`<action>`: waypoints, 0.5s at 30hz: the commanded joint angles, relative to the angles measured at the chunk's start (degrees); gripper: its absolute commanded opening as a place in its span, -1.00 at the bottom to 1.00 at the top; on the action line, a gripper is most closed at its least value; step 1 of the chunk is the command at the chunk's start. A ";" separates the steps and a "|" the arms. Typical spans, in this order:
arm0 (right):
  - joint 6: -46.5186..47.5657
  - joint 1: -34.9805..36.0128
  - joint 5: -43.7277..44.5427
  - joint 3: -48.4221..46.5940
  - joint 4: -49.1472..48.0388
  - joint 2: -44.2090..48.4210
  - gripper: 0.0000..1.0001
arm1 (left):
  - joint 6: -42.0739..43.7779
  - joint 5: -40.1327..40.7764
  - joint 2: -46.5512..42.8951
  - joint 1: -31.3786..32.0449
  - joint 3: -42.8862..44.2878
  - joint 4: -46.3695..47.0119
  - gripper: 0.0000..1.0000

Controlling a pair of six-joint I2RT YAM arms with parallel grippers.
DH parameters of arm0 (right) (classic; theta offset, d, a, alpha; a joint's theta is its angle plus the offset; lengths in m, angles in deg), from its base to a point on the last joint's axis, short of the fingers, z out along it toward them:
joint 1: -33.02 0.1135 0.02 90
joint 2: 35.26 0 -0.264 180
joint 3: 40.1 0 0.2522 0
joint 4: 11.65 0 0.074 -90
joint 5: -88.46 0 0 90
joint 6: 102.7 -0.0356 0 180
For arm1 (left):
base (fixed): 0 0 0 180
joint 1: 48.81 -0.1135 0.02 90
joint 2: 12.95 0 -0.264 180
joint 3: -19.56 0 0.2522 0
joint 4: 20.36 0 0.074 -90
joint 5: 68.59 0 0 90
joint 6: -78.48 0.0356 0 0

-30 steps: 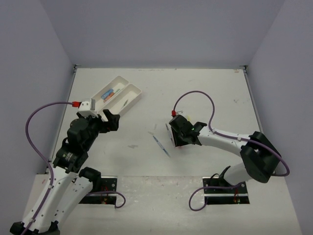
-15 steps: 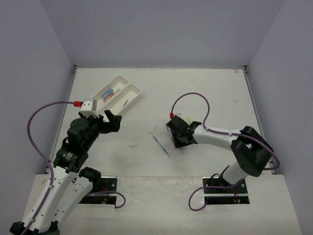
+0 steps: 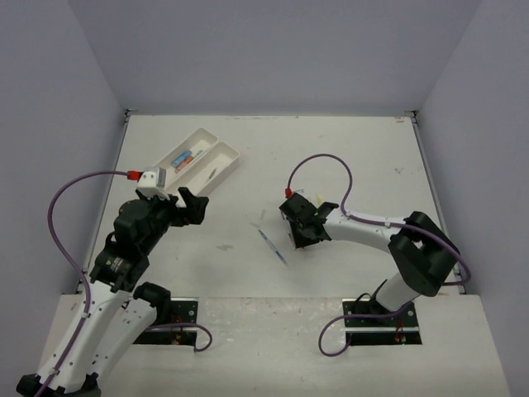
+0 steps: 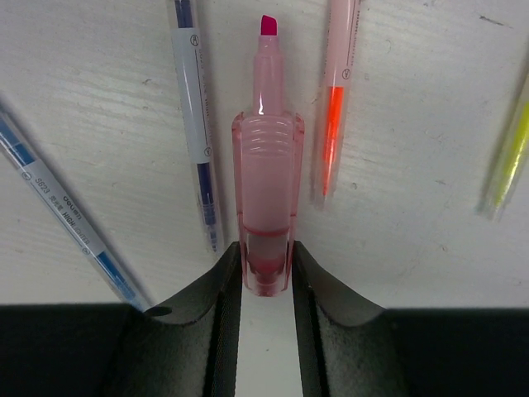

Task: Sort the stationery into containers
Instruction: Pick up the pen from the center of the board.

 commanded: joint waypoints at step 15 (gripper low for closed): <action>9.04 6.15 -6.76 3.40 -17.96 29.68 -1.00 | -27.81 -36.36 18.04 1.82 -12.98 58.91 1.00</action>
